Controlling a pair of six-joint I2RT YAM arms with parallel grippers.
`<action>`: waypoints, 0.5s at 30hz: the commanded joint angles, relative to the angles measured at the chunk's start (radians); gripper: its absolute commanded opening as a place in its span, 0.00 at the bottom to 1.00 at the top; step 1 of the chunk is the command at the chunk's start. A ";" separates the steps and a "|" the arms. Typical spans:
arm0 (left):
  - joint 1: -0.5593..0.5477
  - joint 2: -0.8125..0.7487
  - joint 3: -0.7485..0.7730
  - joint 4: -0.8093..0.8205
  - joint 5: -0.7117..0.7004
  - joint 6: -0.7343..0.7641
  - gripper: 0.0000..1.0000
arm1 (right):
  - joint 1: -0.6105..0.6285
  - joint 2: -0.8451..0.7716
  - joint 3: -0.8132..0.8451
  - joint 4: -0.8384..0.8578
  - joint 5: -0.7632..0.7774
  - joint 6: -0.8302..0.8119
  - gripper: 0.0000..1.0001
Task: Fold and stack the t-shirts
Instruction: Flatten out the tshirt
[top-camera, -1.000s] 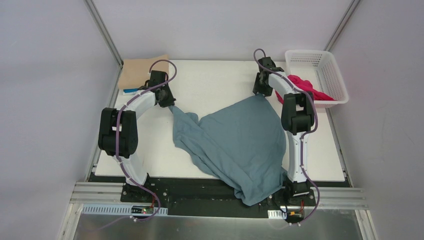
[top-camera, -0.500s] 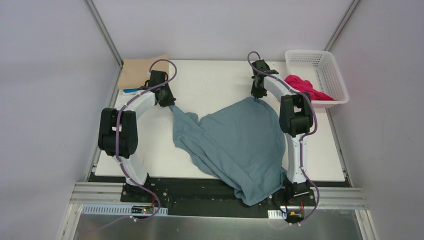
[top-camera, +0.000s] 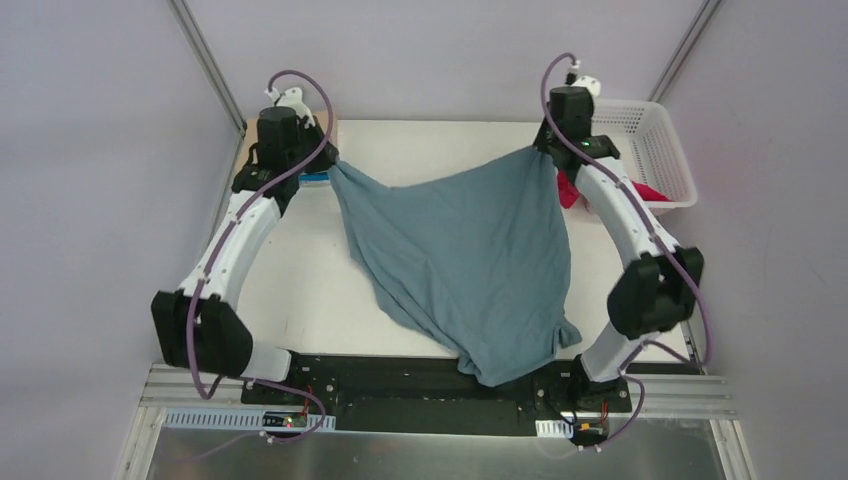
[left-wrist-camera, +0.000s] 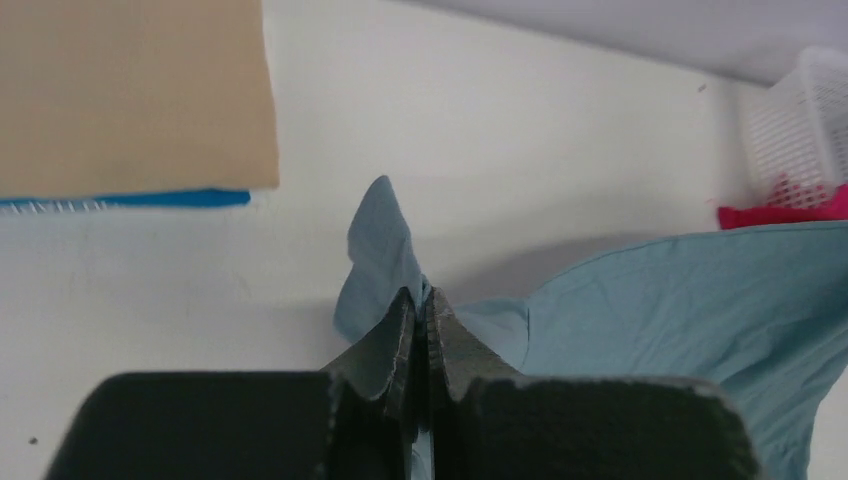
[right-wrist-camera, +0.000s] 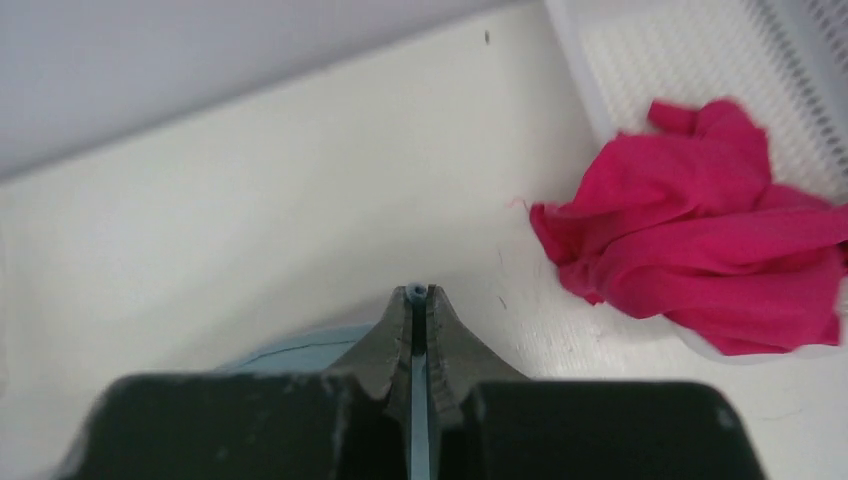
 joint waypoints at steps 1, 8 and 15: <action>-0.007 -0.178 0.076 0.090 -0.001 0.108 0.00 | -0.008 -0.253 -0.021 0.107 0.052 -0.040 0.00; -0.007 -0.367 0.156 0.092 0.033 0.168 0.00 | -0.006 -0.535 -0.007 0.052 -0.037 -0.042 0.00; -0.007 -0.516 0.273 0.084 0.068 0.219 0.00 | -0.003 -0.734 0.124 -0.078 -0.191 -0.013 0.00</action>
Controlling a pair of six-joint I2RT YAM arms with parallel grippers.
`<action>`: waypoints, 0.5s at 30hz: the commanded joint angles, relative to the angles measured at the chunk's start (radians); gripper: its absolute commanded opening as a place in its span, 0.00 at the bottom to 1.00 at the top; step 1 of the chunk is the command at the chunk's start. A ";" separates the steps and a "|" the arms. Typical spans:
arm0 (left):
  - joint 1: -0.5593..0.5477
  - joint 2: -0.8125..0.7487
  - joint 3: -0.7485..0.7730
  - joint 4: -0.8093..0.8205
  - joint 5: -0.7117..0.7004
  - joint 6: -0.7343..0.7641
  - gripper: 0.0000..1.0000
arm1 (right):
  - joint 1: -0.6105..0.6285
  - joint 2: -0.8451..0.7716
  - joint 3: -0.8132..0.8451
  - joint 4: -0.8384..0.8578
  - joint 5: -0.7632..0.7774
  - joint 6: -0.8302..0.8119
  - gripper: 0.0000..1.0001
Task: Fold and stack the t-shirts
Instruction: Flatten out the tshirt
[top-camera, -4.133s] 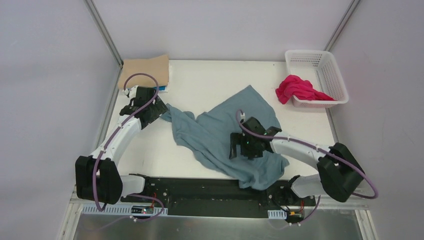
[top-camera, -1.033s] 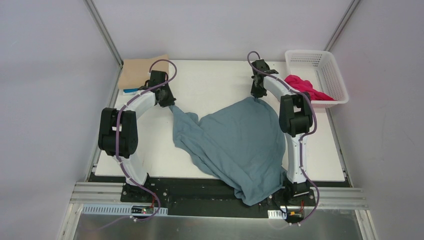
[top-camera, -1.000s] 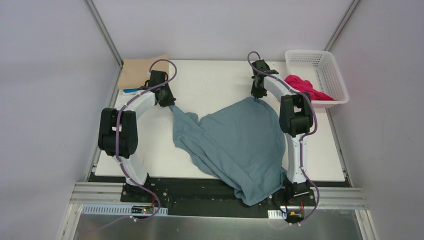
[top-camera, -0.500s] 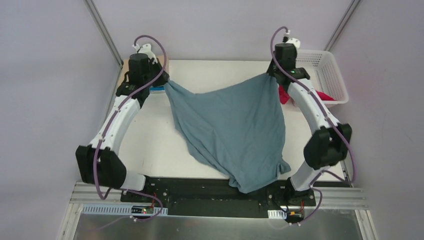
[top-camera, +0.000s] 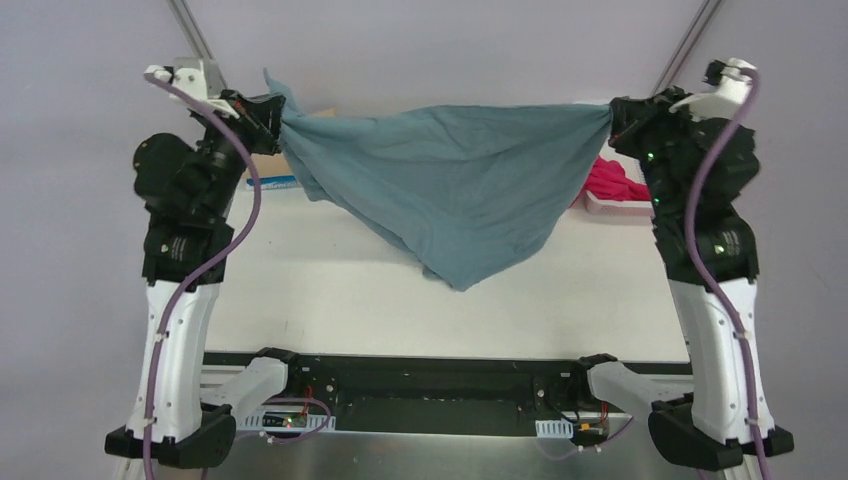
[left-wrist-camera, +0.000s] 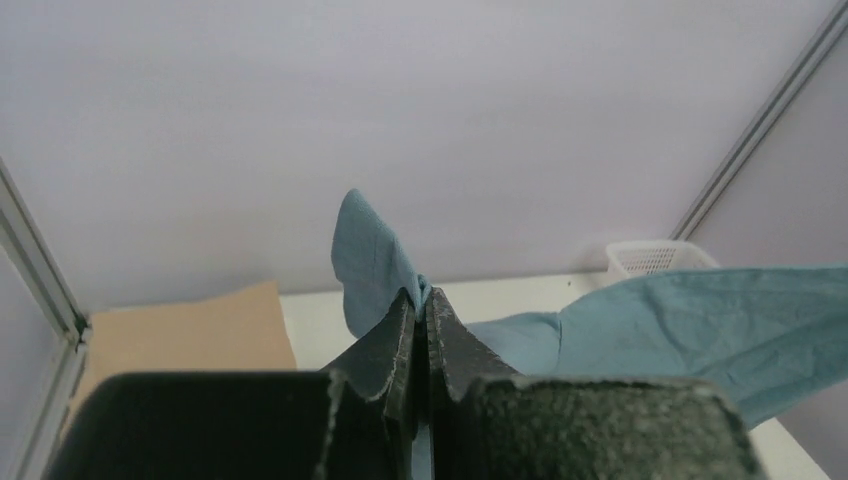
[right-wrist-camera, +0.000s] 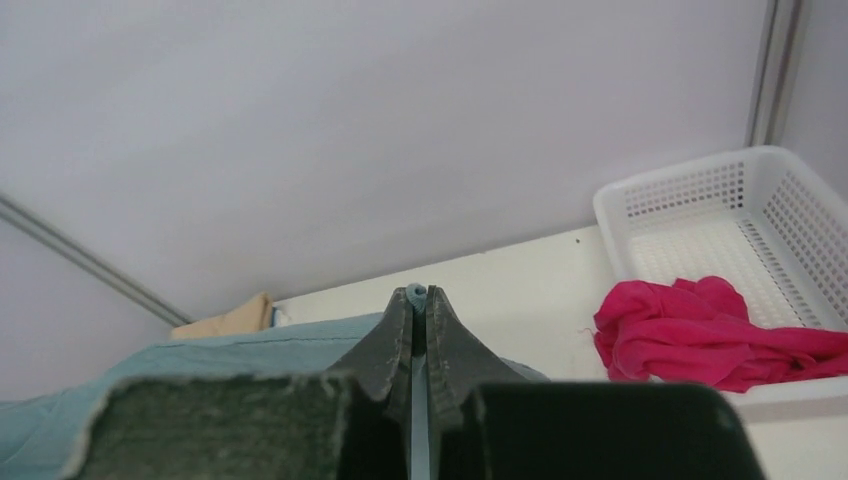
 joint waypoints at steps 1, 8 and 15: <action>-0.007 -0.095 0.116 0.032 0.048 0.073 0.00 | -0.003 -0.097 0.126 -0.071 -0.122 0.016 0.00; -0.007 -0.163 0.310 -0.040 0.056 0.118 0.00 | -0.005 -0.178 0.309 -0.165 -0.248 0.042 0.00; -0.007 -0.184 0.420 -0.074 0.097 0.118 0.00 | -0.004 -0.211 0.394 -0.176 -0.318 0.061 0.00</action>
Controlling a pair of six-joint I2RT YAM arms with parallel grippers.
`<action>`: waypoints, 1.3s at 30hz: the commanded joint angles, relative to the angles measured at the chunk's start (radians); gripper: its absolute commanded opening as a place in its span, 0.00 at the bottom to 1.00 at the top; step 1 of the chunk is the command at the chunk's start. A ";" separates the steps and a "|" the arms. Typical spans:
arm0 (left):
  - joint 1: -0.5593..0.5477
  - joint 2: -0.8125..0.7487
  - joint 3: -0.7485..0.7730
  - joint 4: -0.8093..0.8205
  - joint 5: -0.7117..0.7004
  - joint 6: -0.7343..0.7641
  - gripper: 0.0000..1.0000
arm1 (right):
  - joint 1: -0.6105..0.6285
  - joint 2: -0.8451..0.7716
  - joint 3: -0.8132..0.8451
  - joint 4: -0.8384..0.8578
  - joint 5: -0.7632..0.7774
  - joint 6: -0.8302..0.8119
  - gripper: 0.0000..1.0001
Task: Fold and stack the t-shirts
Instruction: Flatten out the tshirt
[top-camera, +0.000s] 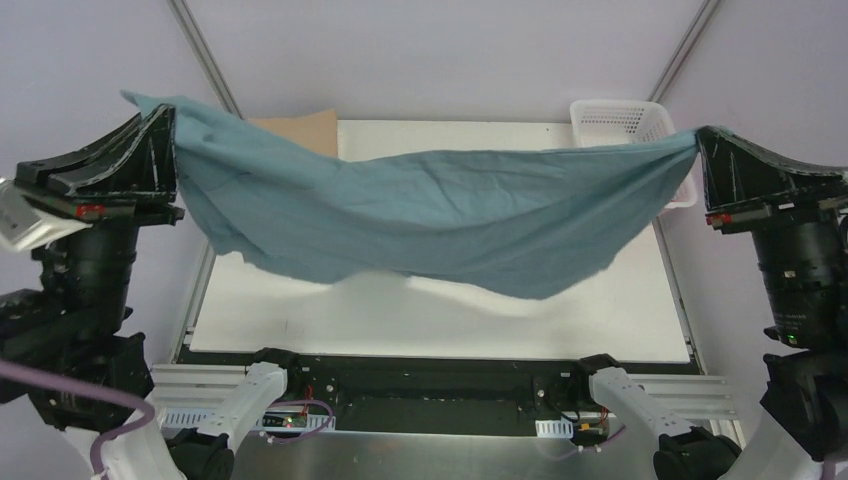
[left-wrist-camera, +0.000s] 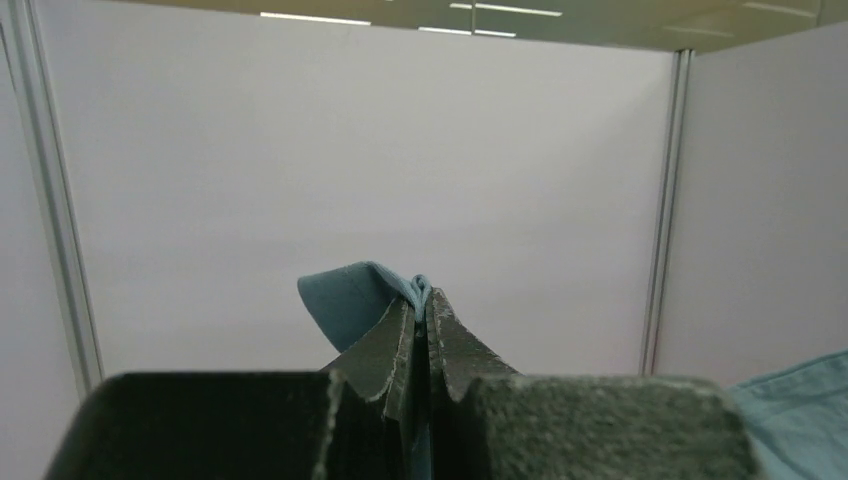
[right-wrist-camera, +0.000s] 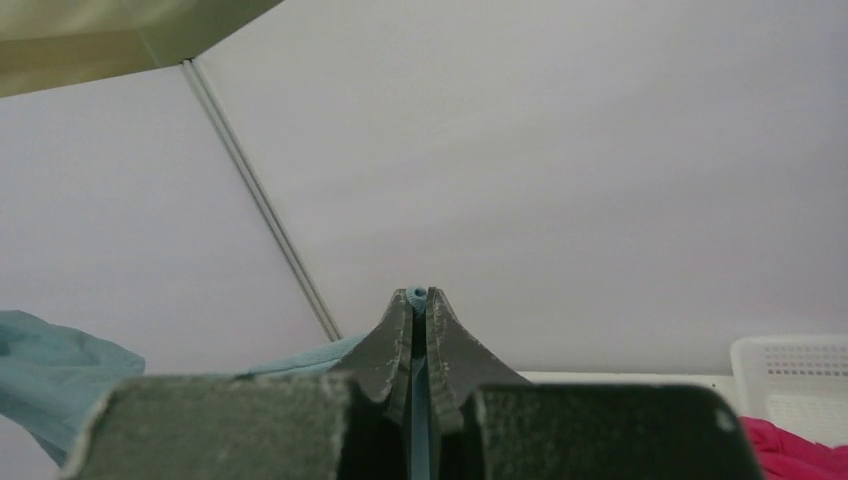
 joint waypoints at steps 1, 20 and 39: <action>-0.007 0.011 0.061 -0.002 0.041 0.025 0.00 | -0.004 -0.006 0.032 0.013 -0.060 0.023 0.00; -0.007 0.373 0.002 0.075 -0.239 0.039 0.00 | -0.005 0.117 -0.310 0.203 0.321 -0.111 0.00; 0.006 1.126 -0.256 0.469 -0.185 -0.019 0.00 | -0.181 0.708 -0.674 0.505 0.275 0.038 0.00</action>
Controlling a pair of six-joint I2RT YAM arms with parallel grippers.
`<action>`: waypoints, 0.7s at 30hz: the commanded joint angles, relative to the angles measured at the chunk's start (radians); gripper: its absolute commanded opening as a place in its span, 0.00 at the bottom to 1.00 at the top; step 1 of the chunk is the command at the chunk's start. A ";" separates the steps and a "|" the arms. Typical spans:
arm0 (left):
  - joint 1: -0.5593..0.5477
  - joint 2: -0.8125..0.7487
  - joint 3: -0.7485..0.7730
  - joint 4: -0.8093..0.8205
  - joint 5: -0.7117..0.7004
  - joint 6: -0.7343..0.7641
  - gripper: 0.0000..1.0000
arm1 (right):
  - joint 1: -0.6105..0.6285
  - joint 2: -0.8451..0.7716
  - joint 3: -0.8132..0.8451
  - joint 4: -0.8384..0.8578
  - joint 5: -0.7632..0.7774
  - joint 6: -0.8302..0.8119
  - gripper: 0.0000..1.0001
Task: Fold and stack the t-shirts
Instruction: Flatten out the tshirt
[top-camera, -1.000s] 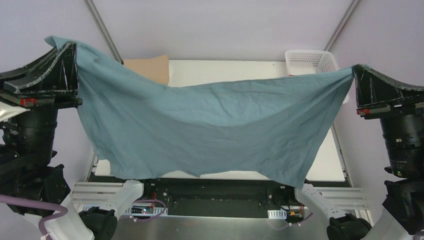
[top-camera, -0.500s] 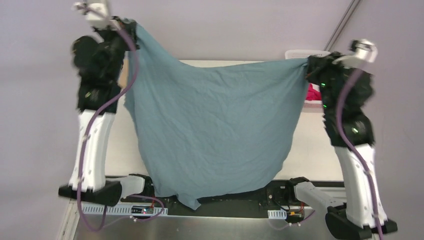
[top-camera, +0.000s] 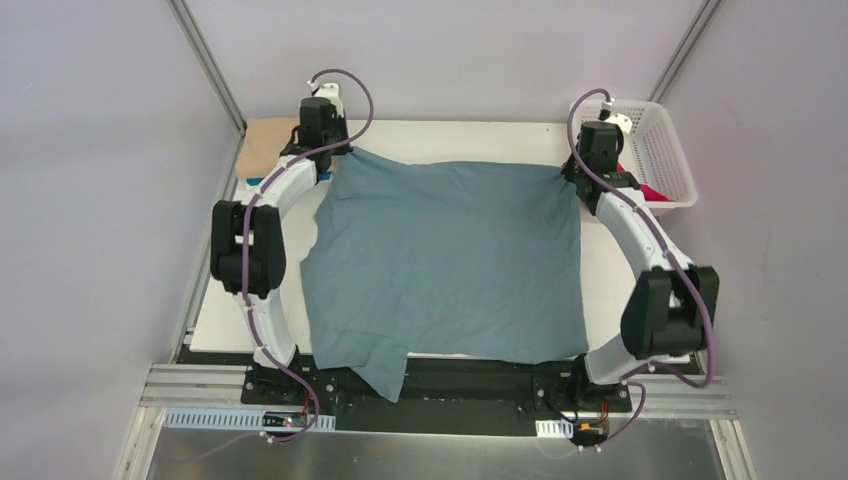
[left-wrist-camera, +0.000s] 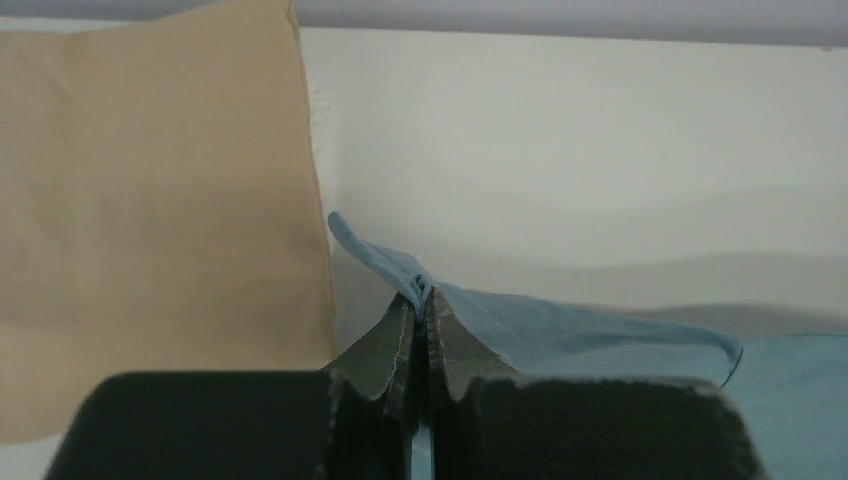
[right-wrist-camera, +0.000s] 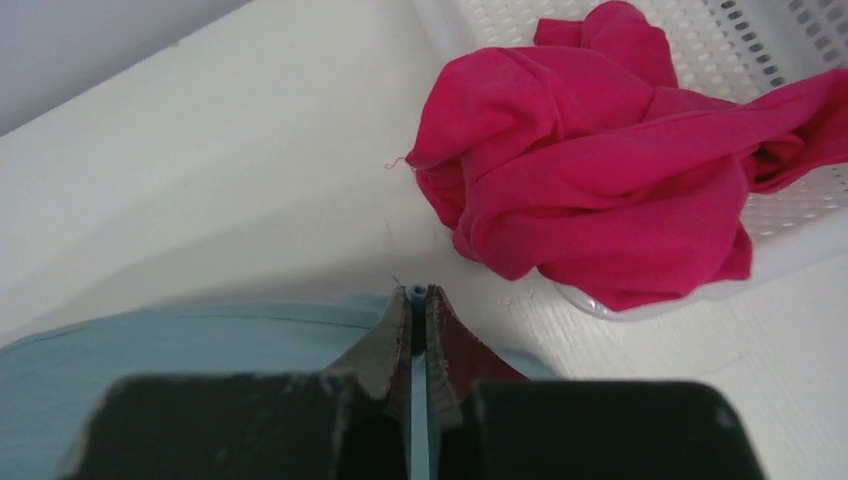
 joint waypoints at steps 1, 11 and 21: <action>0.004 0.115 0.132 0.163 0.008 -0.005 0.00 | -0.051 0.144 0.104 0.117 -0.078 0.041 0.00; 0.004 0.375 0.383 0.169 0.049 -0.001 0.00 | -0.065 0.392 0.274 0.174 -0.089 -0.043 0.00; 0.004 0.535 0.549 0.226 0.068 0.013 0.00 | -0.069 0.535 0.390 0.177 0.009 -0.075 0.00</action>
